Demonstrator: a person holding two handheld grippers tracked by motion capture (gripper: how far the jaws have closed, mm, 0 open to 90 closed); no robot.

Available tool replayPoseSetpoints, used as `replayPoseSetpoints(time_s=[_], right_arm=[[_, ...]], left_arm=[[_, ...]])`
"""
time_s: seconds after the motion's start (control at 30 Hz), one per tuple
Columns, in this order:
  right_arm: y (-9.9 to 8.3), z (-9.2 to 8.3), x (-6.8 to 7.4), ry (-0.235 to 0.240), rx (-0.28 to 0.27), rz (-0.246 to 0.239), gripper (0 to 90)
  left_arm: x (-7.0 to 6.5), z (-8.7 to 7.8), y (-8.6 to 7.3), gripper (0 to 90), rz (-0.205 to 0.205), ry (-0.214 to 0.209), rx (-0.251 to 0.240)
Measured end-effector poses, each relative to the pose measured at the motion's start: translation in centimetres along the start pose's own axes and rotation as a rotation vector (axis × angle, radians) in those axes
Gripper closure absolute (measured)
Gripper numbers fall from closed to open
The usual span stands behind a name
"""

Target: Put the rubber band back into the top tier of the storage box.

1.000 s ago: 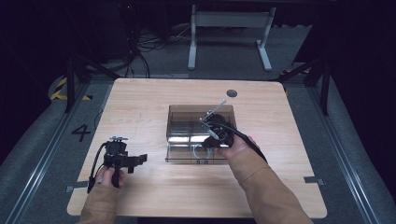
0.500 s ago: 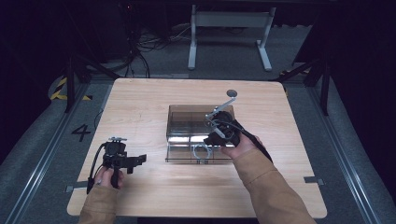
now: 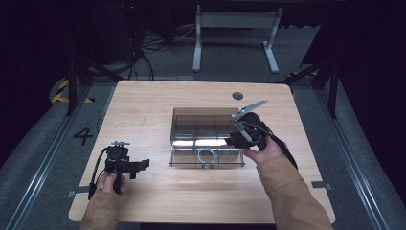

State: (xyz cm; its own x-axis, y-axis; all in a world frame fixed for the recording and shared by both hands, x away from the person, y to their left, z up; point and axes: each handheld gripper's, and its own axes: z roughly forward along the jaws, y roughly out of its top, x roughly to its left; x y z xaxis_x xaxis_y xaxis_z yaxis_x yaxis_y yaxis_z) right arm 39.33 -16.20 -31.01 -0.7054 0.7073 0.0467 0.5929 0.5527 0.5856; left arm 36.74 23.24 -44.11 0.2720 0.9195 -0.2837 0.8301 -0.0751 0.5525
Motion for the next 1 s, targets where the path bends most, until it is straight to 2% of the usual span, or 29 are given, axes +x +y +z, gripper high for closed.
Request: replayPoseSetpoints(time_s=[0.27,0.43,0.57,0.73,0.8,1.0], right_arm=[[-2.1,-1.5,-1.7,-0.029,-0.025,0.039,66.6],[-3.1,-2.4,-2.6,-0.048,-0.044,0.036,64.7],[-4.0,-3.1,-3.3,-0.061,-0.062,0.054,64.4],[-4.9,-3.4,-3.9,-0.074,-0.061,0.059,63.9],[-5.5,-3.4,-4.3,-0.094,-0.053,0.063,63.4],[-7.2,-3.8,-5.7,-0.103,-0.051,0.119,63.4]], left_arm=[[0.0,0.0,0.0,15.8,0.004,0.001,0.003],[0.0,0.0,0.0,15.8,0.004,0.002,0.003],[0.0,0.0,0.0,15.8,0.005,0.003,0.003],[0.0,0.1,0.0,15.8,0.003,0.003,0.005],[0.0,0.1,0.0,15.8,0.002,0.003,0.005],[0.0,0.2,0.1,15.8,0.001,0.001,0.005]])
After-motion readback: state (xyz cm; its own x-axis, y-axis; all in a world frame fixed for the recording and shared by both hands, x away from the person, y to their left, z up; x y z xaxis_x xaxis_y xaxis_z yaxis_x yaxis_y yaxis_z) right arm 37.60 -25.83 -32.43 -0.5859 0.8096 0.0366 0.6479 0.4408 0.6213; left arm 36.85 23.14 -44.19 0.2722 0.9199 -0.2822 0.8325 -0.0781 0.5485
